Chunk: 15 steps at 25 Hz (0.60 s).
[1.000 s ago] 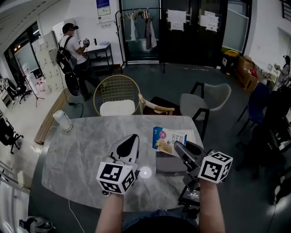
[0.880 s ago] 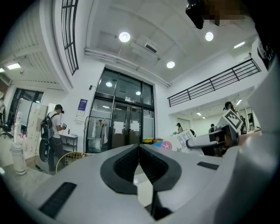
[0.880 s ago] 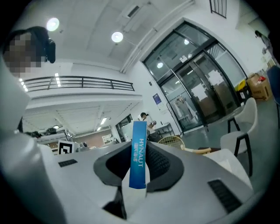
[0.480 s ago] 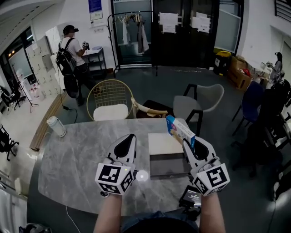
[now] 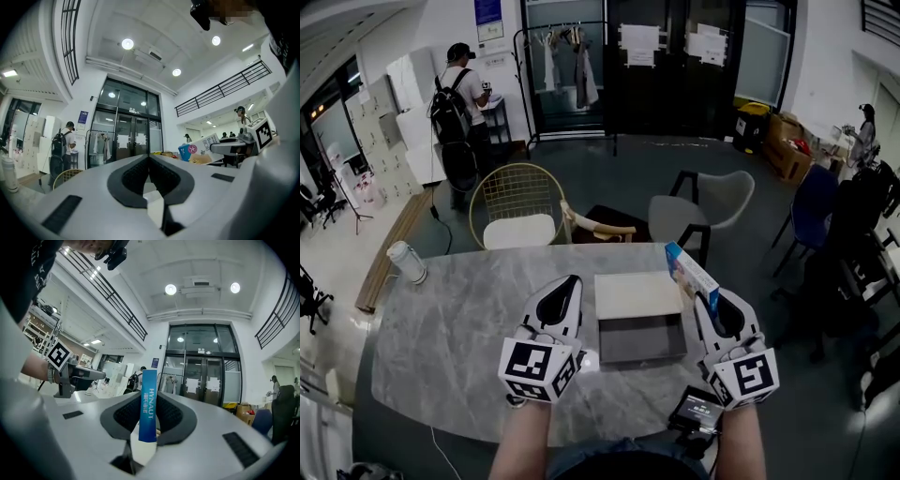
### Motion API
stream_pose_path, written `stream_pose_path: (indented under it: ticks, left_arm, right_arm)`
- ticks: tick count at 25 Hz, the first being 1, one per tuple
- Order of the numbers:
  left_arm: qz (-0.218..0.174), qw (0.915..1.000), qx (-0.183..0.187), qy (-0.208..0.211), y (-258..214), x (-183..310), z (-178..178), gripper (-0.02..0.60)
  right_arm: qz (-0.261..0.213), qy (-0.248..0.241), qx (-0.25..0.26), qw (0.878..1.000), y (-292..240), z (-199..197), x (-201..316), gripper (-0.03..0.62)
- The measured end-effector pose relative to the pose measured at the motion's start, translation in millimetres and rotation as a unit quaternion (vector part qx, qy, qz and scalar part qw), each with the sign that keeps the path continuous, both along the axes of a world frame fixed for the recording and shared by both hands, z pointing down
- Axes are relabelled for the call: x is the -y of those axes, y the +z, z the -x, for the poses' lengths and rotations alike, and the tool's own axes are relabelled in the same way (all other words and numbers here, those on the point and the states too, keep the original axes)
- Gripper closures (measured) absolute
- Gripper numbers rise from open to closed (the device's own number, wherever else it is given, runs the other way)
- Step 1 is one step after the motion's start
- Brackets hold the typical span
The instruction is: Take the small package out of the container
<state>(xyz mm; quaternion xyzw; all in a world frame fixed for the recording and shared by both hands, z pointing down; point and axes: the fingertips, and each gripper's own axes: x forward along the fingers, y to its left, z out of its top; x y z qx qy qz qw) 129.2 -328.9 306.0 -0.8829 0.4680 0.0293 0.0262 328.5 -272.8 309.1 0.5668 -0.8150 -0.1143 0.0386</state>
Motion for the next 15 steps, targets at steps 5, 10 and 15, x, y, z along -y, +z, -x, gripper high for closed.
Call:
stream_pose_path:
  ticks: [5, 10, 15]
  left_arm:
    - [-0.003, 1.0000, 0.001, 0.006, -3, 4, 3, 0.569]
    - [-0.001, 0.9999, 0.003, 0.010, 1, 2, -12, 0.569]
    - [0.001, 0.9999, 0.006, 0.014, 1, 3, -14, 0.569]
  right_arm:
    - [0.016, 0.008, -0.007, 1.000, 3, -4, -6, 0.502]
    - [0.036, -0.004, 0.004, 0.999, 11, -17, -14, 0.500]
    - [0.034, 0.013, 0.007, 0.999, 11, -25, -13, 0.502]
